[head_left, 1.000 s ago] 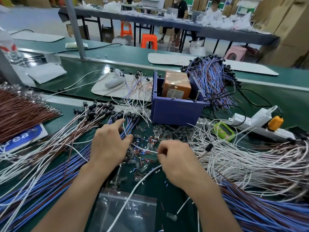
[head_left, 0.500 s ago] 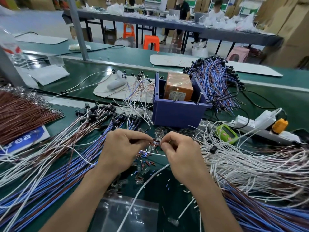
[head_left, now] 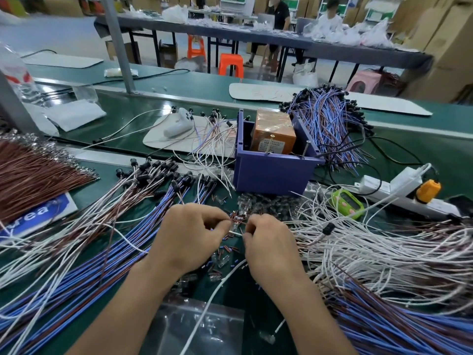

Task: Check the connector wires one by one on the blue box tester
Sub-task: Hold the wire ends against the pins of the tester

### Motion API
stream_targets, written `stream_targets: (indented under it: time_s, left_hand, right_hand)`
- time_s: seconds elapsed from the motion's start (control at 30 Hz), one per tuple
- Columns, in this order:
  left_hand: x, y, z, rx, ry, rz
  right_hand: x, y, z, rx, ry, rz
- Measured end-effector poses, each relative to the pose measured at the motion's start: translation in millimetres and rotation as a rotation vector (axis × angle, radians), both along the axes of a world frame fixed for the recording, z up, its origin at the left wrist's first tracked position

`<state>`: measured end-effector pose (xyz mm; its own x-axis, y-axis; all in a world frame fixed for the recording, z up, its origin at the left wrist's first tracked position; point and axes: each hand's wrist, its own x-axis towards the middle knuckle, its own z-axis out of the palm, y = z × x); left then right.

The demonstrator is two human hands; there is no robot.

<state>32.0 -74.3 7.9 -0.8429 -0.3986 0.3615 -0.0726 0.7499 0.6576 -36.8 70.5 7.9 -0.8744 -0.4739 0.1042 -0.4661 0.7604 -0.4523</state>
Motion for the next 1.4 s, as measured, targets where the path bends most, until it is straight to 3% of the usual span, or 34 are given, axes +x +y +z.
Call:
stream_targets:
  time_s: [0.07,0.13,0.17,0.27,0.3,0.5,0.7,1.0,1.4]
  left_hand:
    - [-3,0,-5,-0.117,-0.041,0.128]
    - [-5,-6,-5,-0.092,-0.096,0.225]
    - [-6,-8,-4,0.057,-0.105,0.206]
    - [-14,-5,4,0.882,-0.001,0.090]
    - [-15,-5,7,1.056,0.039,0.066]
    - [-2,-49,16,1.463,0.229,0.042]
    - [-2,-63,14,1.511,0.316,0.051]
    - [-1,-67,15,1.415,0.280,0.098]
    - [-3,-65,9,1.447,0.283,0.140]
  right_hand:
    - [-1,0,2,-0.093,-0.004,-0.022]
    - [-2,3,5,-0.232,0.003,-0.019]
    - [-2,5,7,-0.273,-0.007,0.001]
    - [1,8,9,-0.265,-0.108,0.081]
    - [1,9,8,-0.224,-0.130,0.097]
    - [-10,22,12,0.033,-0.220,0.204]
    - [-16,38,22,0.176,-0.235,0.284]
    - [-21,44,24,0.182,-0.320,0.308]
    - [-25,48,21,0.128,-0.438,0.350]
